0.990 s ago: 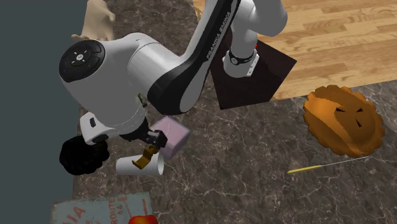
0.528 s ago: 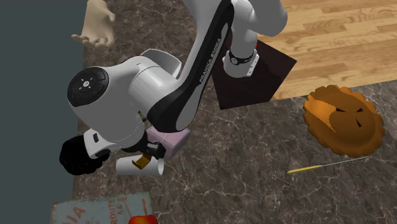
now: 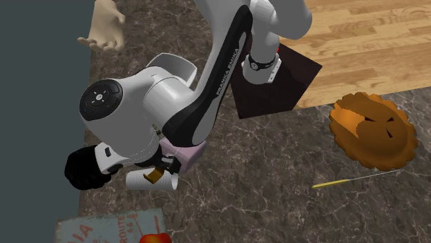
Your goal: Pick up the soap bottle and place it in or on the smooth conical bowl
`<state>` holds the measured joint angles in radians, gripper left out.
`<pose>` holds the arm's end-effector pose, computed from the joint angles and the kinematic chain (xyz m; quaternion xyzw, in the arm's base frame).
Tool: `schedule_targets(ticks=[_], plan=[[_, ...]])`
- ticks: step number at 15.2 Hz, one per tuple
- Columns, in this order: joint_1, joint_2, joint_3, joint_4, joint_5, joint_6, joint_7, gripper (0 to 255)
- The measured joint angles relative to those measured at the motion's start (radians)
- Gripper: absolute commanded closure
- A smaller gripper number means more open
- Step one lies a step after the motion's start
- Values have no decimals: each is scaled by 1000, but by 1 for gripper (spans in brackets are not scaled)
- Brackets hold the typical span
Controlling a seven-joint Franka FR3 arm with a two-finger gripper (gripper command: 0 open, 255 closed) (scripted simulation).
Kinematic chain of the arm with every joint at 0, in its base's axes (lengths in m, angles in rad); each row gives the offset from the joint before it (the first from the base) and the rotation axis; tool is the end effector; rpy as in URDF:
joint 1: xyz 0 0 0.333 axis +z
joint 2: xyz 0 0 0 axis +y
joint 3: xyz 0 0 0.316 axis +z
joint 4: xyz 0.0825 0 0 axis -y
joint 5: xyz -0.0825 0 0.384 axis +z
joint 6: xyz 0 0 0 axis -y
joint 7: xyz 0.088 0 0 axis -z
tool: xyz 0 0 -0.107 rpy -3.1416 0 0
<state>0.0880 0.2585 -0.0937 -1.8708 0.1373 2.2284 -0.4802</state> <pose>0.6282 0.0039 0.3869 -0.9778 -0.1984 -0.0596 0.0311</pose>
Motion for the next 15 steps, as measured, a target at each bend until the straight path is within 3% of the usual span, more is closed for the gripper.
schedule_targets(ticks=[1,2,15], plan=[[0,0,0,0,0,0,0,0],[0,0,0,0,0,0,0,255],[0,-9,-1,16,-3,-25,3,255]])
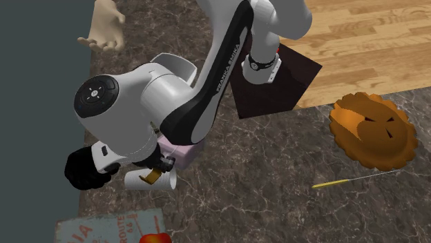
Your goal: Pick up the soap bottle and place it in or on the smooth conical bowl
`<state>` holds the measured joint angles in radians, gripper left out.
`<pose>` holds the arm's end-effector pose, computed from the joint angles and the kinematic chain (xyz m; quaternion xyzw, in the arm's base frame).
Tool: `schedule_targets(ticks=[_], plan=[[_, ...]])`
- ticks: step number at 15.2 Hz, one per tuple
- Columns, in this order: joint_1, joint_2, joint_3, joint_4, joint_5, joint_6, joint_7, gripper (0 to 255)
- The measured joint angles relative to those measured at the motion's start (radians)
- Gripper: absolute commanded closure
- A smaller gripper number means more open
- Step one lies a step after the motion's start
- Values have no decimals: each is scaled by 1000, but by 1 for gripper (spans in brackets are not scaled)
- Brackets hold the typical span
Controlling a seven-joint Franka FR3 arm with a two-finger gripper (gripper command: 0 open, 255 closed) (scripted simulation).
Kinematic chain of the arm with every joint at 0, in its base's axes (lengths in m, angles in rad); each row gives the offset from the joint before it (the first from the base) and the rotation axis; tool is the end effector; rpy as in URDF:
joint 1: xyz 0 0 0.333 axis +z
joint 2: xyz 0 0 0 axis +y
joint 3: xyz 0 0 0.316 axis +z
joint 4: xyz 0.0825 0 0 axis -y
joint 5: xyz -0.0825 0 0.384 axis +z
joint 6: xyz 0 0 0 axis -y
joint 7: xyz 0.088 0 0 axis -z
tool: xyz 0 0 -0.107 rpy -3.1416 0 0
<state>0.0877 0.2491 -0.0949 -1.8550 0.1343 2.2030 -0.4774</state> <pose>0.6287 0.0034 0.3978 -0.9778 -0.1984 -0.0594 0.0311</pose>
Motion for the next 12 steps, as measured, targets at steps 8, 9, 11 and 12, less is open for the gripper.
schedule_targets(ticks=[8,9,11,12], plan=[[1,-37,-3,55,-11,-91,14,255],[2,-45,-3,62,-13,-106,16,255],[2,-48,-3,85,-15,-131,19,255],[2,-50,-3,93,-16,-142,21,255]])
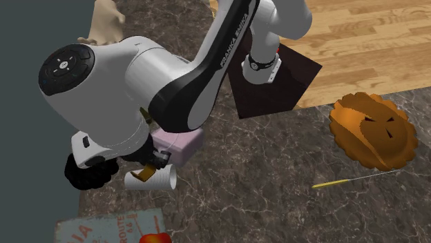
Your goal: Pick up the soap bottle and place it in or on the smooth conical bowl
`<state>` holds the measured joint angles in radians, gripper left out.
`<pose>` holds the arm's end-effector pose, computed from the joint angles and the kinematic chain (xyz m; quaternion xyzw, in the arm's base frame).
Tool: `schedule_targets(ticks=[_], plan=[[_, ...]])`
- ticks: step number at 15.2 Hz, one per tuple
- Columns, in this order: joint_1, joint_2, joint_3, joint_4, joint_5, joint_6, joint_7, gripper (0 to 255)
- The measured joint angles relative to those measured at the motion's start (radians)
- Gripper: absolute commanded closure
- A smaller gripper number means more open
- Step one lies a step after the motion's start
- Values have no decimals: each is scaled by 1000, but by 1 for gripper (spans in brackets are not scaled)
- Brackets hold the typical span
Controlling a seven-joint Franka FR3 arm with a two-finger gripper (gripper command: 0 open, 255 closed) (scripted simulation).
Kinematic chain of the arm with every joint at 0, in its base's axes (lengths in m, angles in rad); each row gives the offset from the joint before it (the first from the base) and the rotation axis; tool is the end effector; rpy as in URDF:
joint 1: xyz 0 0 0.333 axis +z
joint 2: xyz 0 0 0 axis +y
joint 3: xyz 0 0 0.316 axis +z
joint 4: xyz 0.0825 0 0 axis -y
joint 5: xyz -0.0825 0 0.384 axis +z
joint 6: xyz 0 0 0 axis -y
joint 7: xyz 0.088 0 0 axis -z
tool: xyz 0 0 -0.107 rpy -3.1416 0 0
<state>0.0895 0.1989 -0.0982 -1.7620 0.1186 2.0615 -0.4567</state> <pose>0.6282 0.0045 0.4599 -0.9778 -0.1984 -0.0596 0.0311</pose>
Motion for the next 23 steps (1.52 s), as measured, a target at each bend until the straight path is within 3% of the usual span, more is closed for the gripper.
schedule_targets(ticks=[15,23], plan=[[-3,-20,-3,171,-10,-190,16,255],[-60,-214,-54,-42,-20,-180,-91,255]])
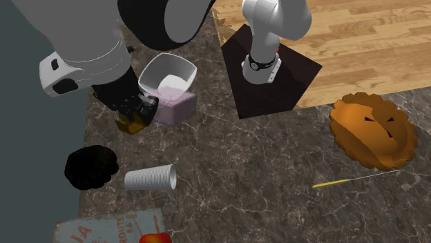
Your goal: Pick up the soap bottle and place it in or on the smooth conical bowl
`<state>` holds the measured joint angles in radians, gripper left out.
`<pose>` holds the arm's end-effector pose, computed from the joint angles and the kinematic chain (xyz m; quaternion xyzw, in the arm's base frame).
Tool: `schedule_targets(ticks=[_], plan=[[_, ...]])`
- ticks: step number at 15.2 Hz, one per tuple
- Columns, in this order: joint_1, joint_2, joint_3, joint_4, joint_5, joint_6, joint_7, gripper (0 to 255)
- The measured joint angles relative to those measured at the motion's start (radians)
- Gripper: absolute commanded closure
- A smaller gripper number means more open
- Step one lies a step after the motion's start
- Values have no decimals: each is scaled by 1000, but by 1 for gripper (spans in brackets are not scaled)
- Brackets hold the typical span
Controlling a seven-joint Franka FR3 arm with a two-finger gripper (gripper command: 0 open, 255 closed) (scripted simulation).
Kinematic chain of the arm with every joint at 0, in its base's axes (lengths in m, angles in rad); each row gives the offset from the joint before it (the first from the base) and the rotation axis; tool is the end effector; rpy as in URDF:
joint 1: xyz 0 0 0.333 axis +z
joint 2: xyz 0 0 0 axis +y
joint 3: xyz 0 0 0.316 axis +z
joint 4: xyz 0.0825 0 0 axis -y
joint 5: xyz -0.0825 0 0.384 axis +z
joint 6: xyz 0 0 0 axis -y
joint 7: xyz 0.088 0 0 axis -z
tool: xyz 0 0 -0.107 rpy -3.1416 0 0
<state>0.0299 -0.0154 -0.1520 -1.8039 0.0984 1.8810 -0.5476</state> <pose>0.5646 -0.0624 0.5497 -0.9779 -0.1981 -0.0595 0.0308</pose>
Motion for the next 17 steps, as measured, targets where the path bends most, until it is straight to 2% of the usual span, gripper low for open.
schedule_targets(ticks=[10,17], plan=[[-87,-228,-97,-203,-44,-36,-165,255],[-152,-330,-184,-271,-89,-74,-295,255]])
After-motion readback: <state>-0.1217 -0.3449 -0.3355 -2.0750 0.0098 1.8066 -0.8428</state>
